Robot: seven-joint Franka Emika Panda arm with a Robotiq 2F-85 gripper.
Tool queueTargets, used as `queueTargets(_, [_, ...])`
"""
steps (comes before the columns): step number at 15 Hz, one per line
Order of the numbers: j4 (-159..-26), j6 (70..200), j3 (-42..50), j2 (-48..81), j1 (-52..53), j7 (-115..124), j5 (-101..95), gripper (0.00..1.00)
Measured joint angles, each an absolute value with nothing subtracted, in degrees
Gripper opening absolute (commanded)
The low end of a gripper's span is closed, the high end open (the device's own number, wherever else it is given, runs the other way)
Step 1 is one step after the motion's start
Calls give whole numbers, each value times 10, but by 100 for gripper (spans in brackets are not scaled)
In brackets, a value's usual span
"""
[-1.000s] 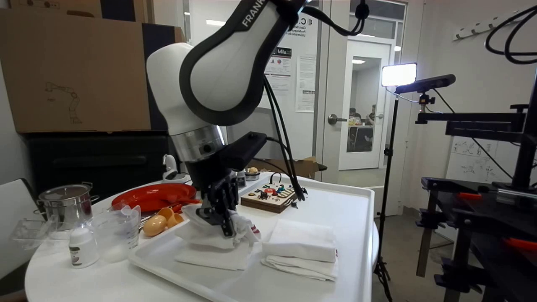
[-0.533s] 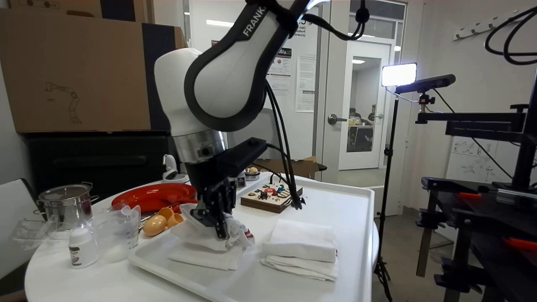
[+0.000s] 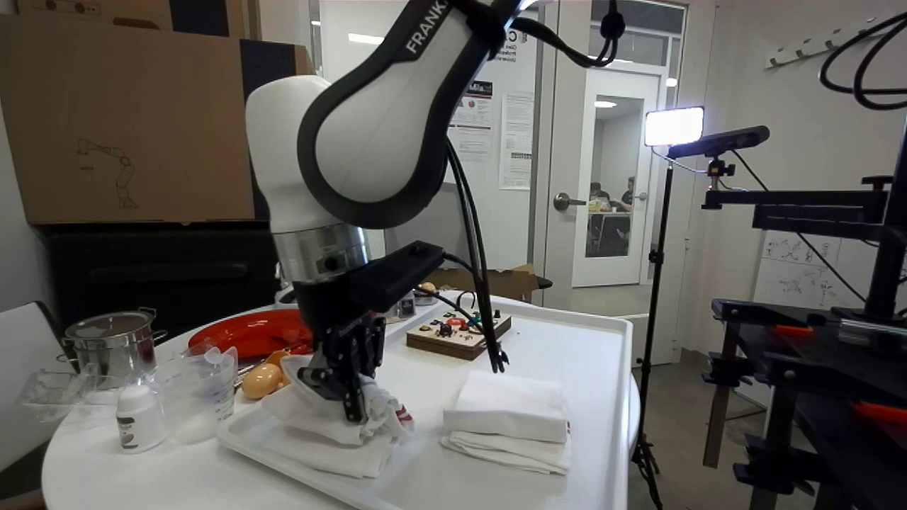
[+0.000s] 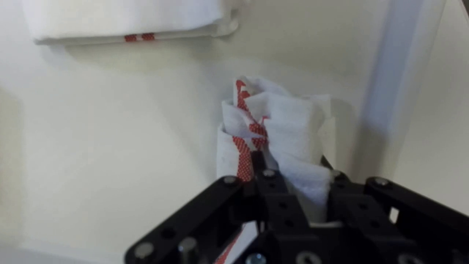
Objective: Wipe the white tray using the white towel next to the board
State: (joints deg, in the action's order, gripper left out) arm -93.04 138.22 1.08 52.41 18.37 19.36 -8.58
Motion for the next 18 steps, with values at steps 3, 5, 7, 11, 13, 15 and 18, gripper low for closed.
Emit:
queueTargets(3, [-928, 1401, 17, 528, 206, 200, -94, 5])
queueTargets(5, [-923, 1411, 36, 537, 223, 218, -105, 5])
queueTargets(7, [-917, 1417, 59, 552, 233, 237, -112, 5])
queueTargets(11, [-899, 1419, 99, 576, 230, 264, -113, 5])
queueTargets(13, [-891, 1418, 117, 584, 224, 277, -113, 5])
queueTargets(15, [-886, 1417, 131, 590, 215, 288, -113, 5])
queueTargets(18, [-881, 1413, 151, 599, 199, 300, -113, 5])
